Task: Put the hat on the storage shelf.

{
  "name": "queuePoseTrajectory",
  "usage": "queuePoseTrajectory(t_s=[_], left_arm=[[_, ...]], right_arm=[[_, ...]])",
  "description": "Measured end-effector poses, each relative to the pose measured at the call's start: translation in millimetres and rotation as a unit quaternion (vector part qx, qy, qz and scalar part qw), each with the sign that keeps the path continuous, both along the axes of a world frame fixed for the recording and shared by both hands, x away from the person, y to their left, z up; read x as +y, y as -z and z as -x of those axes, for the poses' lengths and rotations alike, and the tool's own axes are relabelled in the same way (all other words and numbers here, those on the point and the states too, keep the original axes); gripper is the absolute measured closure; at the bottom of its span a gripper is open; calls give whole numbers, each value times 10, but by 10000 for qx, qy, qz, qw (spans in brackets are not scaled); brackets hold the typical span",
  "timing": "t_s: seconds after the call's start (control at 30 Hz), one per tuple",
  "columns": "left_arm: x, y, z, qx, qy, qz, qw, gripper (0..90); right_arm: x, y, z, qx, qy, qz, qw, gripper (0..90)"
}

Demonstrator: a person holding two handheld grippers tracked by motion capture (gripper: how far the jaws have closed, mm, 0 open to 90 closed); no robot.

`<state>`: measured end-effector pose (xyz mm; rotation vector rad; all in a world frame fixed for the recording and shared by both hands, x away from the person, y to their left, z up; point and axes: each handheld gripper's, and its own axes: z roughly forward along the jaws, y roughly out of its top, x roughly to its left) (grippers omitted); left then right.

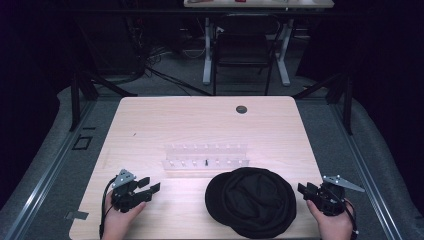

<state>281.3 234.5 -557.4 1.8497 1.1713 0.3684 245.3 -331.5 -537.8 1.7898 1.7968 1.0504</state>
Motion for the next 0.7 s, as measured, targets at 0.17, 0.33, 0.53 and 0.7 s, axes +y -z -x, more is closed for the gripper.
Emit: queuePoseTrajectory(t_s=[0.17,0.33,0.53,0.7], left_arm=[[-7,5,-4,-47,-6,-28,10000,465],[4,11,-11,-50,-23,-63,10000,460],[22,6,2,-94,-66,-54,9999,459],[27,-9,11,-123,-37,-25,9999,459]], right_arm=[[8,13,-18,83,-78,90,9999,587],[39,15,-34,236,-166,140,9995,577],[112,-106,-40,287,-348,469,9979,617],[128,-219,-73,573,-501,639,9951,670]])
